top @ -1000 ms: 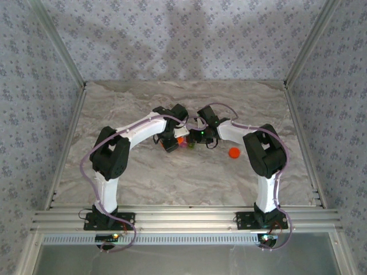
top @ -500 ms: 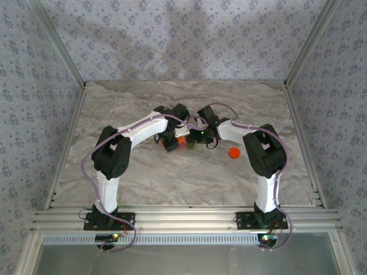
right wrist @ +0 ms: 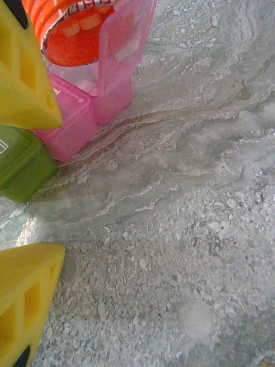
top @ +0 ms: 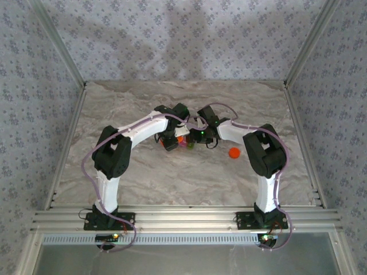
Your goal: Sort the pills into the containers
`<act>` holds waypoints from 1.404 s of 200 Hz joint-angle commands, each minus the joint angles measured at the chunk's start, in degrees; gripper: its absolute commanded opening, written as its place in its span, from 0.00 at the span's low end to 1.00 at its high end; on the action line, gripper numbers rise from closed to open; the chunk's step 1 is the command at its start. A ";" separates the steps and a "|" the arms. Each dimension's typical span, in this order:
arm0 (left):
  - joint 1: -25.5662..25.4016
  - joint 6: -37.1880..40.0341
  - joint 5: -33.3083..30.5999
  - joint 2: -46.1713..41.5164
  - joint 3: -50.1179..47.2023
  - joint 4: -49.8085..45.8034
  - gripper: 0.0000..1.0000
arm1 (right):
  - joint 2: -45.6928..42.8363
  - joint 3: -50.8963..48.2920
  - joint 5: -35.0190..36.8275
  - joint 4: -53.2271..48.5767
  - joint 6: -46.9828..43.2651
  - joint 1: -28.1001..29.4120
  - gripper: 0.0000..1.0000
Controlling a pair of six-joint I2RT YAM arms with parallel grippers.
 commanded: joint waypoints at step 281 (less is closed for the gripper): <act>0.10 0.64 1.24 2.42 2.25 -4.38 0.00 | 0.90 -0.92 0.90 -3.29 0.10 -0.72 0.56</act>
